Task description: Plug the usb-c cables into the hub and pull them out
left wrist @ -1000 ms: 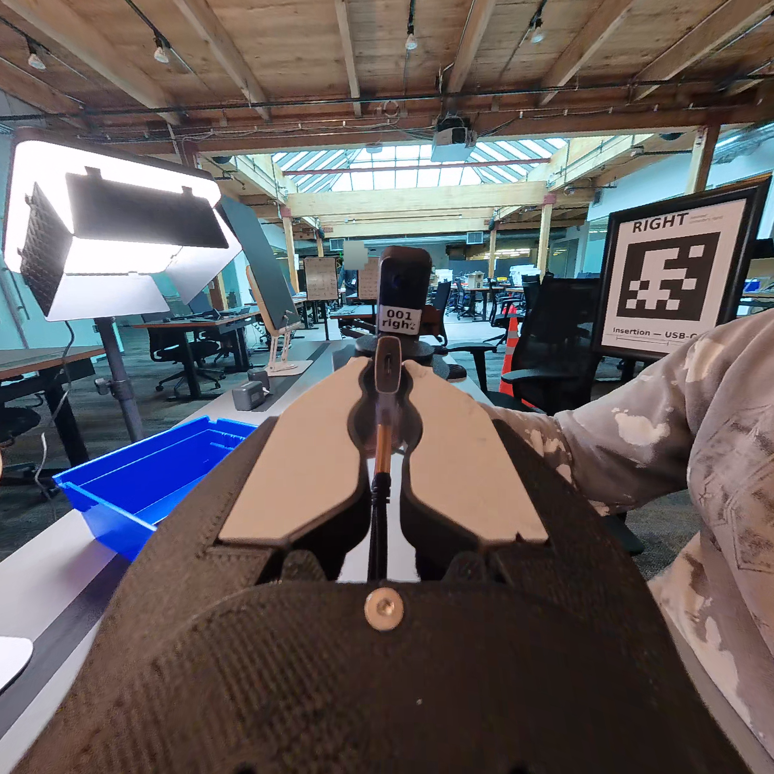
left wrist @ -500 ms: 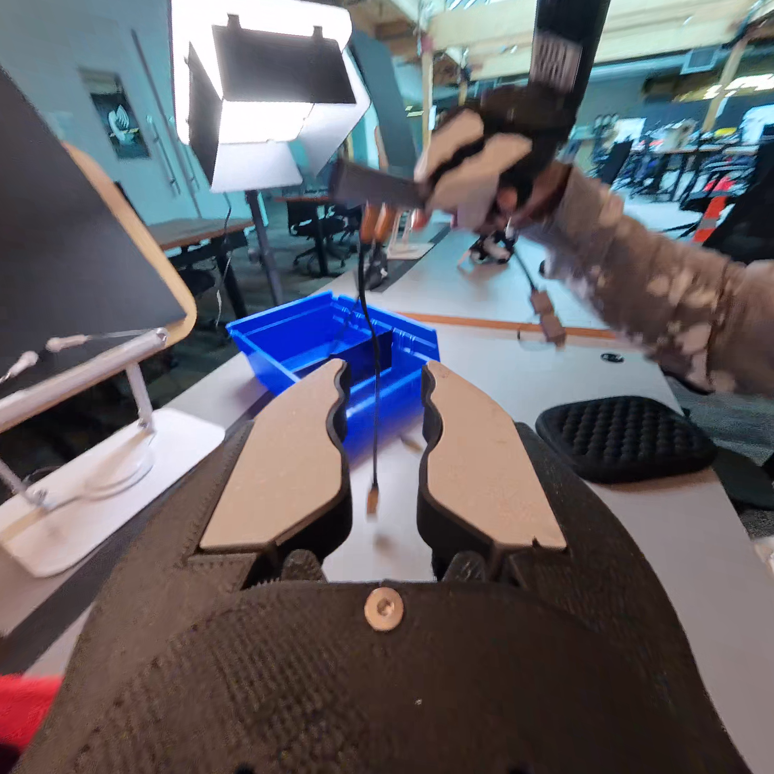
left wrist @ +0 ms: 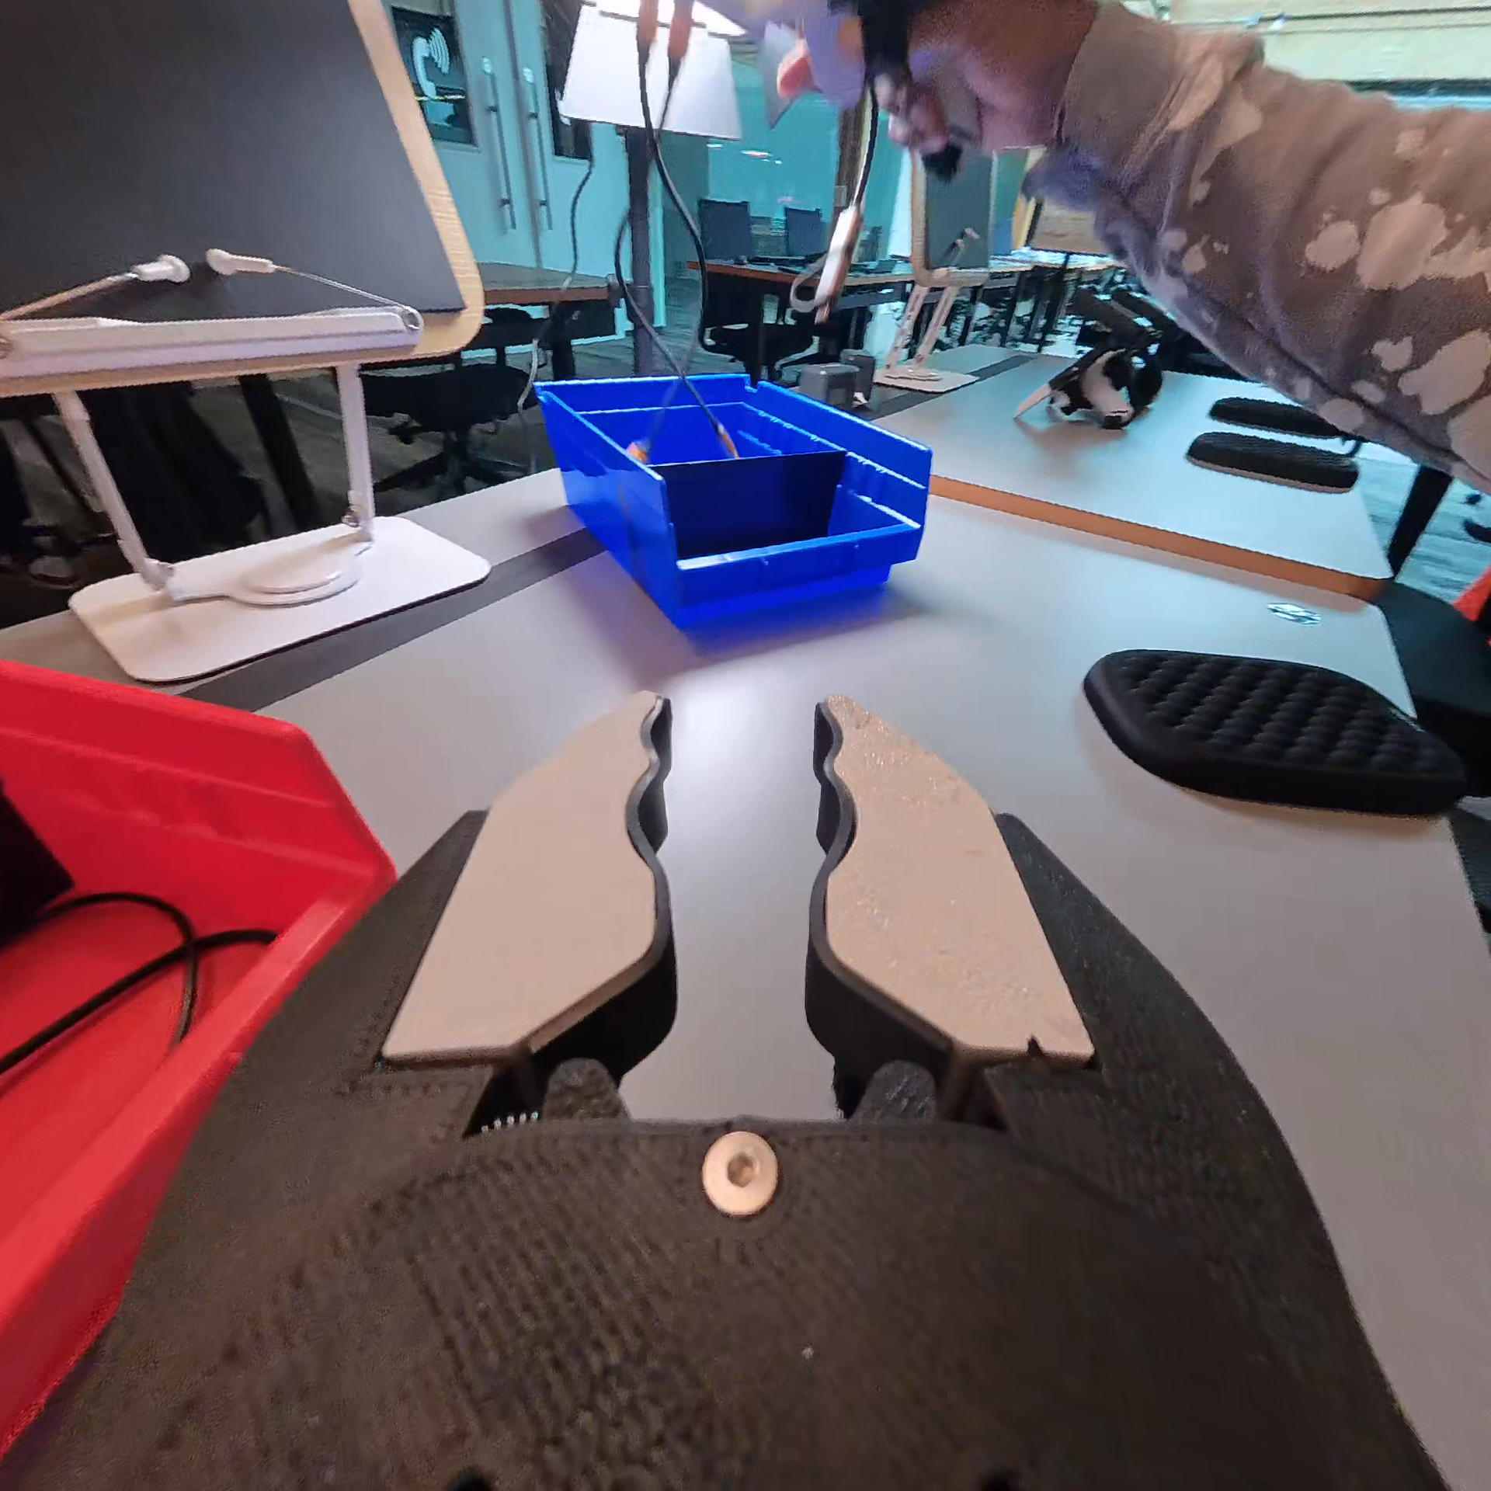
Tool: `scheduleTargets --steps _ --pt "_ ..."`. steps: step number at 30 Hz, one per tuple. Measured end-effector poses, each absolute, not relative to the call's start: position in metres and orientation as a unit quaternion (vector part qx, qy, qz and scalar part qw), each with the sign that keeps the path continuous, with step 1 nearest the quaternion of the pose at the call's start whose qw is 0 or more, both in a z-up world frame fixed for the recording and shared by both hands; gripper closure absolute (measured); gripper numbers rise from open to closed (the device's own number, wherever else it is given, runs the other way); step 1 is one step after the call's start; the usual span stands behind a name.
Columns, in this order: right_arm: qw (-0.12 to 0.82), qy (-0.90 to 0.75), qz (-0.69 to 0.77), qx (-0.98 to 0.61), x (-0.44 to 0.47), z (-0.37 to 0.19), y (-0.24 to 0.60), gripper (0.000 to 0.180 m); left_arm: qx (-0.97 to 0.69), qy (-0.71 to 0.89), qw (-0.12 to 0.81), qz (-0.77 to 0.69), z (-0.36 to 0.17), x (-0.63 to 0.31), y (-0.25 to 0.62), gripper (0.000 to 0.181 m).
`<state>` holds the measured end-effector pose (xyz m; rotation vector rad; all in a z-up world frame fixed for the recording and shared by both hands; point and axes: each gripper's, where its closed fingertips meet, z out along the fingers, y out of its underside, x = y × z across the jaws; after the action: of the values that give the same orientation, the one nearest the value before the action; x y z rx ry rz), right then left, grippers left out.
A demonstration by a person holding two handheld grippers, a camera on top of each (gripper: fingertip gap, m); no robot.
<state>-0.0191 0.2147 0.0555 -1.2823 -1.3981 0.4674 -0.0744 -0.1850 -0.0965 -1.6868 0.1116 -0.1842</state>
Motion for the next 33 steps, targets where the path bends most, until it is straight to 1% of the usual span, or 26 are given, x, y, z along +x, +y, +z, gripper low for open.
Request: scheduleTargets --steps 4,9,14,18,22,25,27,28,31,33 --pt "0.531 -0.562 0.168 -0.612 -0.026 -0.023 0.262 0.170 -0.743 0.039 0.664 -0.078 -0.099 -0.081 -0.186 0.147" --pt "0.512 -0.519 0.136 -0.670 -0.024 -0.079 0.307 0.170 -0.749 0.032 0.656 -0.084 -0.108 -0.084 -0.186 0.147" --pt "0.471 -0.438 0.217 -0.734 -0.032 -0.076 0.329 0.170 -0.757 0.027 0.645 -0.097 -0.116 -0.083 -0.183 0.147" --pt "0.494 -0.408 0.199 -0.741 -0.031 -0.064 0.348 0.170 -0.761 0.029 0.640 -0.101 -0.121 -0.081 -0.181 0.148" --pt "0.518 -0.464 0.130 -0.707 -0.033 -0.084 0.344 0.168 -0.766 0.032 0.634 -0.102 -0.125 -0.079 -0.181 0.148" --pt "0.514 -0.545 0.025 -0.662 -0.028 -0.109 0.334 0.165 -0.766 0.033 0.633 -0.104 -0.125 -0.078 -0.181 0.148" --pt "0.488 -0.611 -0.021 -0.624 -0.027 -0.126 0.319 0.159 -0.767 0.033 0.631 -0.106 -0.126 -0.077 -0.181 0.148" --pt "0.469 -0.636 -0.027 -0.612 -0.027 -0.131 0.310 0.153 -0.768 0.034 0.631 -0.106 -0.126 -0.077 -0.181 0.148" --pt "0.418 -0.668 -0.003 -0.615 -0.023 -0.133 0.287 0.134 -0.767 0.035 0.632 -0.102 -0.126 -0.077 -0.180 0.147" --pt "0.400 -0.674 0.031 -0.620 -0.019 -0.122 0.273 0.130 -0.768 0.033 0.633 -0.098 -0.125 -0.078 -0.181 0.147"
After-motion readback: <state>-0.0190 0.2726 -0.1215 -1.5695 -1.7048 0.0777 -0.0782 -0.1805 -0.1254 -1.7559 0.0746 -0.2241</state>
